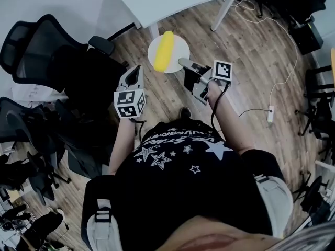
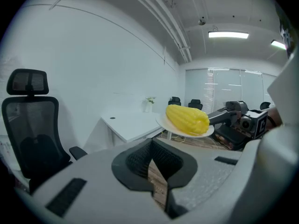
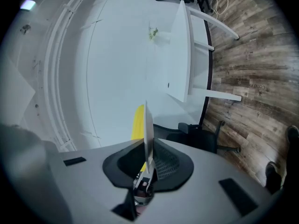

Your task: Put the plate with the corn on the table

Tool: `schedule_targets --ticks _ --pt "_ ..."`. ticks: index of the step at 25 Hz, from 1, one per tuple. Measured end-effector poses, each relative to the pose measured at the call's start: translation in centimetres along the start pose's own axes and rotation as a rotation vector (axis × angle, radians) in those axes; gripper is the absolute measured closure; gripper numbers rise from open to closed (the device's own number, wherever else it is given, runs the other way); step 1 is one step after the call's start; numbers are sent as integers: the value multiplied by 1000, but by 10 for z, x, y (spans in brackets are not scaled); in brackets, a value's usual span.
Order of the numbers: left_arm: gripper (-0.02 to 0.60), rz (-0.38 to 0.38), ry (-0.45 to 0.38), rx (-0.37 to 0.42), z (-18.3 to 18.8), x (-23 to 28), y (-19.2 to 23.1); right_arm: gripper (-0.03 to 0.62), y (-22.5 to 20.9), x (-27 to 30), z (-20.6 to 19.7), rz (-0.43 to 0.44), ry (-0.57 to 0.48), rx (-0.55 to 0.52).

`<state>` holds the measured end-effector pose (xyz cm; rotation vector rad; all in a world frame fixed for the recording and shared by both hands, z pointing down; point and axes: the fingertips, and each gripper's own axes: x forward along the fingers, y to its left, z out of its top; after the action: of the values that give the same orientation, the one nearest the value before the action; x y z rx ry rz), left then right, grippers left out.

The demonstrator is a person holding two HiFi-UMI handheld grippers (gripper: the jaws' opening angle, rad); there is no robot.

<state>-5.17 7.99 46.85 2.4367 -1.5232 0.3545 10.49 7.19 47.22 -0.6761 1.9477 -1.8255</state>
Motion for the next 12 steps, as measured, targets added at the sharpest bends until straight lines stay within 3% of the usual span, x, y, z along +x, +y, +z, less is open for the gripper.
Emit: schedule_targets --ticks 12 --pt "575 132 11 -85 8 53 -16 557 -21 -4 79 10 136 13"
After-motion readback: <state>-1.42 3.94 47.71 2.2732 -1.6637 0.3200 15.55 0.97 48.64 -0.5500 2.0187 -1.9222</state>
